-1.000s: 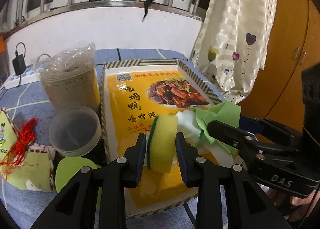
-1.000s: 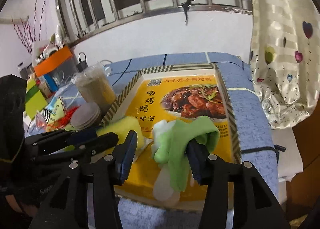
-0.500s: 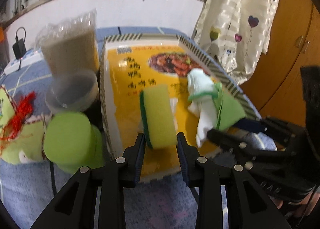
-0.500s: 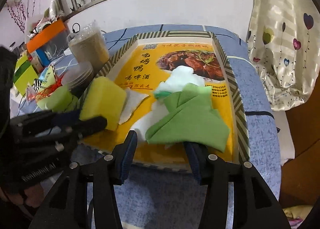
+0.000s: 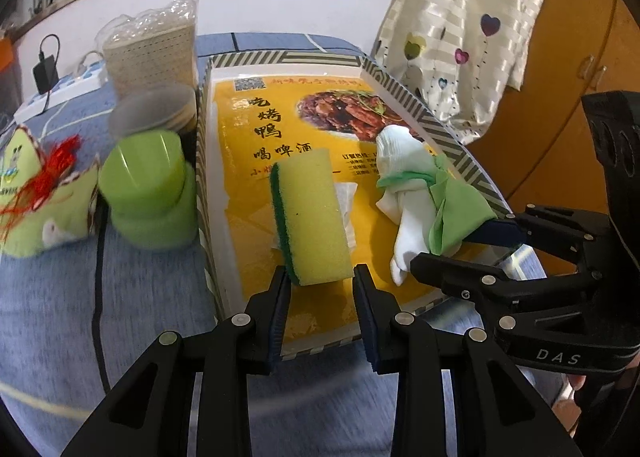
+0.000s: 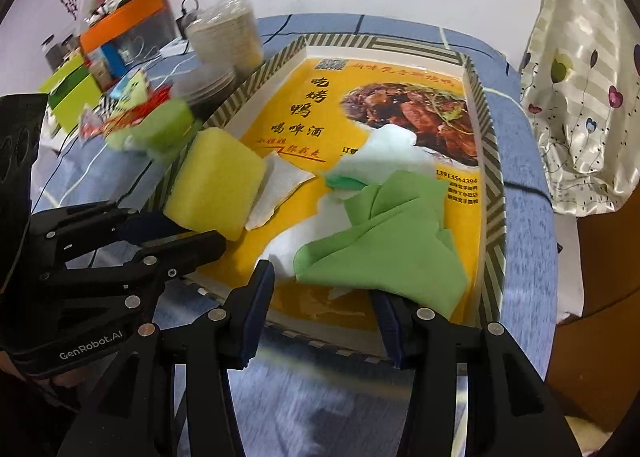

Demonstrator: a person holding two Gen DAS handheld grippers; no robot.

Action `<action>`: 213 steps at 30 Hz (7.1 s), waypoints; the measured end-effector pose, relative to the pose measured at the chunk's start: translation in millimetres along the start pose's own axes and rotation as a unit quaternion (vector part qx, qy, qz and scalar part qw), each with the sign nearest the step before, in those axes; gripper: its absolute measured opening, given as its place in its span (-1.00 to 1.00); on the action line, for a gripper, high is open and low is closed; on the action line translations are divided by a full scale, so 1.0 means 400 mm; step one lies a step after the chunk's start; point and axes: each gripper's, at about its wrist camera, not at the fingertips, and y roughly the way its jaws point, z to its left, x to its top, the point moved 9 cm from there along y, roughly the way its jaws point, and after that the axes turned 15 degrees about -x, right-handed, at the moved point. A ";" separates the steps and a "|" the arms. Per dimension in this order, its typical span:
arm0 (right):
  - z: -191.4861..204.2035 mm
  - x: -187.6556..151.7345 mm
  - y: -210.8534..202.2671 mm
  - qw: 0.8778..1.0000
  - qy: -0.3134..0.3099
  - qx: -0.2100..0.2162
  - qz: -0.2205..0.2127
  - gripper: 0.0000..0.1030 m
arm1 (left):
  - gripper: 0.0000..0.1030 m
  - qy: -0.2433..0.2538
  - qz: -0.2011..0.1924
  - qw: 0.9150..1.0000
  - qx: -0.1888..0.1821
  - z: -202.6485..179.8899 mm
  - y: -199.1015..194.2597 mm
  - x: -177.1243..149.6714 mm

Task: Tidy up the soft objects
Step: 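Open both tools to drop the sponge and green cloth into the box, then move both tools toward the green stuffed toy and striped sock, then close the left tool on the striped sock while the right tool grasps the green toy, then lift the sock and green toy and carry them over the yellow box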

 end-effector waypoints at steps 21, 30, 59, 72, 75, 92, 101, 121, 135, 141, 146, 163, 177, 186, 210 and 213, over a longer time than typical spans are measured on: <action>0.012 0.047 -0.194 0.990 0.071 -0.015 -0.121 -0.03 | -0.40 0.035 -0.093 0.995 0.025 -0.020 -0.212 0.055; 0.072 0.093 -0.240 0.985 0.066 -0.001 -0.158 0.05 | -0.40 0.023 -0.117 0.992 0.044 0.025 -0.303 0.059; 0.282 0.180 -0.188 0.987 -0.007 0.063 -0.147 0.11 | -0.40 -0.035 -0.130 0.984 0.115 0.257 -0.384 0.055; 0.360 0.198 -0.179 0.986 -0.034 0.083 -0.143 0.11 | -0.40 -0.057 -0.129 0.980 0.142 0.314 -0.411 0.026; 0.375 0.202 -0.181 0.985 -0.038 0.086 -0.144 0.11 | -0.40 -0.060 -0.130 0.979 0.147 0.323 -0.419 0.021; 0.508 0.273 -0.140 0.981 -0.067 0.114 -0.144 0.11 | -0.40 -0.097 -0.142 0.968 0.181 0.464 -0.479 0.000; 0.584 0.310 -0.100 0.980 -0.078 0.128 -0.134 0.11 | -0.40 -0.122 -0.167 0.960 0.190 0.561 -0.539 0.004; 0.701 0.308 0.073 0.984 -0.119 0.109 -0.078 0.11 | -0.31 -0.160 -0.169 0.961 0.152 0.686 -0.500 0.015; 0.693 0.311 0.103 0.985 -0.133 0.074 -0.081 -0.76 | -0.23 -0.180 -0.160 0.960 0.140 0.762 -0.411 0.070; 0.683 0.310 0.082 0.985 -0.124 0.087 -0.085 -0.77 | -0.24 -0.195 -0.155 0.959 0.132 0.790 -0.376 0.081; 0.680 0.310 0.051 0.983 -0.121 0.098 -0.093 -0.80 | -0.78 -0.198 -0.164 0.957 0.131 0.788 -0.392 0.074; 0.622 0.340 -0.163 0.967 -0.074 0.159 -0.182 -0.81 | -0.86 -0.152 -0.229 0.951 0.141 0.611 -0.576 0.064; 0.517 0.297 -0.268 0.963 -0.041 0.160 -0.212 -0.81 | -0.86 -0.100 -0.224 0.960 0.132 0.432 -0.590 0.070; 0.431 0.265 -0.299 0.964 -0.010 0.152 -0.220 -0.81 | -0.86 -0.072 -0.219 0.966 0.118 0.334 -0.575 0.080; 0.159 0.224 -0.322 0.965 0.091 0.082 -0.234 -0.80 | -0.86 0.002 -0.192 0.980 0.051 0.124 -0.446 0.160; 0.118 0.213 -0.318 0.965 0.106 0.069 -0.231 -0.80 | -0.86 0.011 -0.184 0.982 0.039 0.094 -0.415 0.171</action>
